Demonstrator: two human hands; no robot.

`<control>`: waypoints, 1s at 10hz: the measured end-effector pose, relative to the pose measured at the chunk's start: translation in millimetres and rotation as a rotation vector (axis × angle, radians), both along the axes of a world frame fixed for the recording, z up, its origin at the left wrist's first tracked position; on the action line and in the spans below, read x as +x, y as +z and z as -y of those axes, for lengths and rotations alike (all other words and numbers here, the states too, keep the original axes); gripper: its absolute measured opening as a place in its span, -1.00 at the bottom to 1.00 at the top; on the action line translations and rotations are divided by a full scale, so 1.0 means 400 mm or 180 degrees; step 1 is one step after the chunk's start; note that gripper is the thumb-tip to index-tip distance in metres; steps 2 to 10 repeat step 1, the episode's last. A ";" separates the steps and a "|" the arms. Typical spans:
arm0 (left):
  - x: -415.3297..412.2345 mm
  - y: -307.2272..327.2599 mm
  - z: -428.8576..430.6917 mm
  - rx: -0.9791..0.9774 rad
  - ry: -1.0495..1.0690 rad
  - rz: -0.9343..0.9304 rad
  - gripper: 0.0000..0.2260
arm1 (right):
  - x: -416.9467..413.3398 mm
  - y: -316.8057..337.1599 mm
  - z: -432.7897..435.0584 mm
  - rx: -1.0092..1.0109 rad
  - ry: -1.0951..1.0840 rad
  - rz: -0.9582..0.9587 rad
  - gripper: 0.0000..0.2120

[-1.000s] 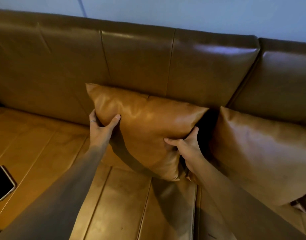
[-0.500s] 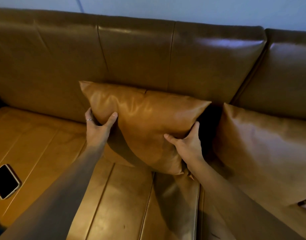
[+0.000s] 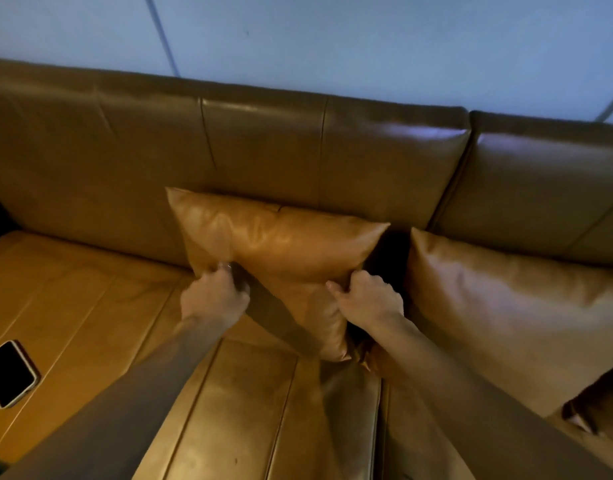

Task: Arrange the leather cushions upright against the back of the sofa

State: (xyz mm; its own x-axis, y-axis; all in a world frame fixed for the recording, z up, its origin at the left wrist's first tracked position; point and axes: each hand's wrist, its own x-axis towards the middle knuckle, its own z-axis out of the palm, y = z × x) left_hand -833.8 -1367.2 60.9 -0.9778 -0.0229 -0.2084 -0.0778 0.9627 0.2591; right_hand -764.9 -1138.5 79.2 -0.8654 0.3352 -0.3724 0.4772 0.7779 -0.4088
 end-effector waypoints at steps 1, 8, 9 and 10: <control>0.051 0.064 -0.039 -0.0131 -0.0549 0.0133 -0.78 | 0.026 0.046 -0.015 -0.0296 0.0289 0.0083 -0.57; 0.051 0.064 -0.039 -0.0131 -0.0549 0.0133 -0.78 | 0.026 0.046 -0.015 -0.0296 0.0289 0.0083 -0.57; 0.051 0.064 -0.039 -0.0131 -0.0549 0.0133 -0.78 | 0.026 0.046 -0.015 -0.0296 0.0289 0.0083 -0.57; 0.051 0.064 -0.039 -0.0131 -0.0549 0.0133 -0.78 | 0.026 0.046 -0.015 -0.0296 0.0289 0.0083 -0.57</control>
